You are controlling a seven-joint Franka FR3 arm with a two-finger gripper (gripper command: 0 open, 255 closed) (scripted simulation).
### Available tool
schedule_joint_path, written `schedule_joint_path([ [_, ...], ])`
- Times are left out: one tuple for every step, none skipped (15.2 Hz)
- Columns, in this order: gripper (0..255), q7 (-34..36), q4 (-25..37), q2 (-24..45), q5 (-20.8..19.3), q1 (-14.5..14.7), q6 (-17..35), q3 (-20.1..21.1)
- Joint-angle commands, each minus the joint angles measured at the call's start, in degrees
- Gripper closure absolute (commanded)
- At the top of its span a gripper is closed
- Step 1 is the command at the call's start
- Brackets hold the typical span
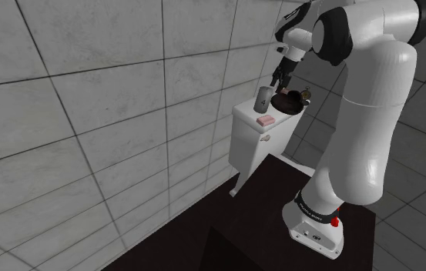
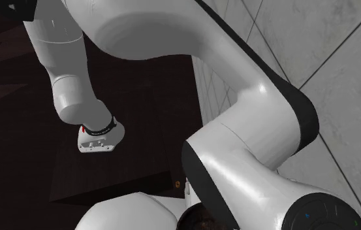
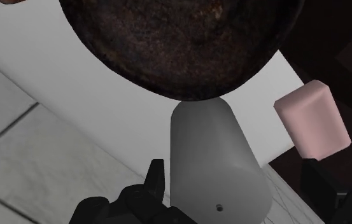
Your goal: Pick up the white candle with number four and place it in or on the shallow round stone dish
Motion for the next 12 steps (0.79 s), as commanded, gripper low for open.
schedule_joint_path([
  [0,-2.6,1.1,2.5,2.8,-3.1,-0.2,2.6],
  [0,-2.8,0.6,2.9,3.2,-3.2,0.4,2.9],
  [0,-3.1,0.2,3.2,3.6,-3.3,1.0,3.2],
  [0,-3.3,-0.2,3.5,4.0,-3.5,1.6,3.5],
  [0,-3.6,-0.7,3.8,4.5,-3.6,2.1,3.8],
  [0,-3.9,-1.1,4.2,4.9,-3.7,2.7,4.2],
  [0,-4.3,-1.7,4.7,5.6,-4.0,3.5,4.7],
  [0,-4.3,-1.7,4.7,5.6,-4.0,3.5,4.7],
  [0,-4.3,-1.7,4.7,5.6,-4.0,3.5,4.7],
  [0,-4.3,-1.7,4.7,5.6,-4.0,3.5,4.7],
  [0,-4.3,-1.7,4.7,5.6,-4.0,3.5,4.7],
  [0,-4.3,-1.7,4.7,5.6,-4.0,3.5,4.7],
])
